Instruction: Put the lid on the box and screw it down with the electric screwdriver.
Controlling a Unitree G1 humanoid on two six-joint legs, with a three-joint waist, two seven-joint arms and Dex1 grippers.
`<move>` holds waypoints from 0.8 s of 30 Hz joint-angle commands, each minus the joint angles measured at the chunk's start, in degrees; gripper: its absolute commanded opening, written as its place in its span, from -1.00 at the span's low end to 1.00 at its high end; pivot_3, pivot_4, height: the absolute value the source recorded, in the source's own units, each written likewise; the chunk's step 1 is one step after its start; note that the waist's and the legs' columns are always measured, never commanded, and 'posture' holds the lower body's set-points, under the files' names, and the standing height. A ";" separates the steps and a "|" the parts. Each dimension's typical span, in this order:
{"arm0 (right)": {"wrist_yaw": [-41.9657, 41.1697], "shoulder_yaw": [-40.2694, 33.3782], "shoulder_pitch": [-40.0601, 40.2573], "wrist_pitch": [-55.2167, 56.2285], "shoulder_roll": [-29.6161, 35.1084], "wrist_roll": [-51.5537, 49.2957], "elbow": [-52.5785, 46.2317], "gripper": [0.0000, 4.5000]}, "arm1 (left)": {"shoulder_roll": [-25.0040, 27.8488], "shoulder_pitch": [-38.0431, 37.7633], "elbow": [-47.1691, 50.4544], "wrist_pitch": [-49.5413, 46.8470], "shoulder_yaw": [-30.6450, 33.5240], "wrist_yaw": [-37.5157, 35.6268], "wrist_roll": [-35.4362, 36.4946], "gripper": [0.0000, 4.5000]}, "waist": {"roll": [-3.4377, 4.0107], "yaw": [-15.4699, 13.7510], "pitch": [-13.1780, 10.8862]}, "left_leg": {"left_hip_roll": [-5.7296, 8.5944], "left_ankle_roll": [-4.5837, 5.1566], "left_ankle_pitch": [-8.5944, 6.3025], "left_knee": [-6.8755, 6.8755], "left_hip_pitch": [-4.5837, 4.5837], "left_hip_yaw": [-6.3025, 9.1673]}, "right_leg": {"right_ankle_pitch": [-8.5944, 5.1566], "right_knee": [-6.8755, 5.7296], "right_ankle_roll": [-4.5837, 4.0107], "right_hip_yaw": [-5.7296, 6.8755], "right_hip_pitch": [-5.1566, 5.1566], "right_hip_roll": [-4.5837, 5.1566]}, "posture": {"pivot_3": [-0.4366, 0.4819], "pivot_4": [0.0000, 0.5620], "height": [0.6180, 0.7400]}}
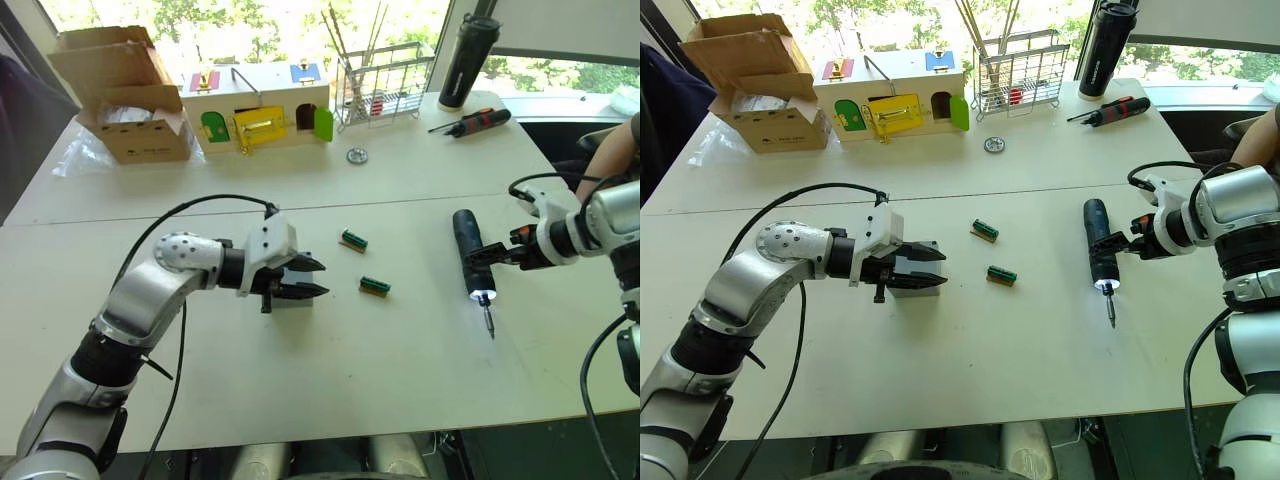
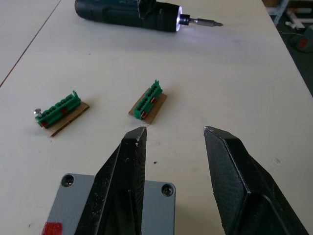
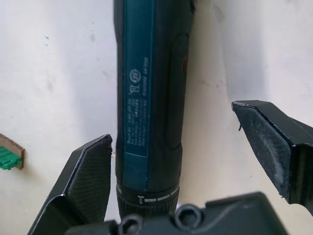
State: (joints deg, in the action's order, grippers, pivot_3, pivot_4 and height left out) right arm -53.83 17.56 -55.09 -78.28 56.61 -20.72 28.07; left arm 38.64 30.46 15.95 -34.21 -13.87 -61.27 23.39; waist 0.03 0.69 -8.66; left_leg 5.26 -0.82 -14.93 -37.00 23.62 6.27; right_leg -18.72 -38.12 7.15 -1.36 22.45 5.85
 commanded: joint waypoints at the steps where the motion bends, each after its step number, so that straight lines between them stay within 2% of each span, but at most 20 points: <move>1: 0.74 -3.47 -1.84 1.74 2.02 0.68 -6.84 0.96 | 1.74 0.65 -0.13 0.92 3.91 0.27 0.04 -0.17 | 0.00 0.02 0.00 | 0.00 0.00 0.00 0.01 0.01 0.00 | 0.00 0.00 0.00 0.00 0.02 0.00 | -0.05 -0.47 1.00; 7: 0.80 -3.80 3.15 13.15 5.64 3.87 -23.80 0.96 | 2.94 0.39 -3.01 -2.48 11.75 3.57 2.59 -0.17 | 0.00 -0.02 0.00 | -0.01 0.00 0.00 -0.05 0.33 0.03 | 0.00 -0.07 0.01 0.01 0.32 0.02 | -0.05 -0.47 1.00; 11: -2.19 -10.54 14.27 20.99 -0.45 -4.76 -43.48 0.96 | 2.05 -2.76 -12.28 -0.31 16.71 9.85 -0.90 -0.17 | -0.02 0.15 0.01 | -0.03 0.00 0.00 -0.08 0.34 0.08 | 0.01 -0.09 0.01 0.06 0.30 0.02 | -0.05 -0.47 1.00; 13: -2.53 -10.09 18.56 24.08 -1.48 -4.62 -49.53 0.96 | 2.86 -5.06 -13.92 1.21 16.53 9.67 -2.19 -0.17 | -0.01 0.38 0.01 | -0.10 0.00 0.00 -0.05 0.33 0.10 | 0.01 -0.12 0.02 0.05 0.33 -0.02 | -0.05 -0.47 1.00; 14: -0.30 -6.38 20.35 27.09 -3.04 -1.05 -51.83 0.96 | 3.79 -7.04 -12.39 0.49 16.21 8.95 -2.03 -0.17 | 0.00 0.30 0.00 | -0.10 0.00 0.00 -0.05 0.33 0.10 | 0.01 -0.17 0.02 0.05 0.37 -0.01 | -0.05 -0.47 1.00; 18: 4.09 -0.25 23.45 28.21 -10.88 0.45 -56.72 0.96 | 4.58 -10.21 -7.47 -2.59 16.53 9.13 -0.35 -0.17 | -0.14 -0.05 0.02 | -0.06 -0.03 0.02 -0.20 0.45 0.13 | 0.01 -0.20 0.01 0.05 0.44 0.03 | -0.05 -0.47 1.00; 24: 9.59 5.42 22.77 24.79 -20.76 2.32 -54.76 0.96 | 4.78 -13.84 -3.54 -3.31 15.09 10.21 -1.62 -0.17 | -0.16 -0.11 0.03 | 0.02 -0.09 0.05 -0.27 0.48 0.31 | 0.01 -0.19 0.01 0.07 0.32 0.05 | -0.05 -0.47 1.00</move>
State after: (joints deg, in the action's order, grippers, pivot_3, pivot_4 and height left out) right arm -45.80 23.09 -31.25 -52.68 36.89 -19.07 -26.21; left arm 43.02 16.84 10.38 -38.24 1.05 -51.83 22.34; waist -0.12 0.58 -8.63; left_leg 5.28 -0.91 -14.88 -37.26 24.10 6.57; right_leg -18.71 -38.31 7.16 -1.29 22.80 5.90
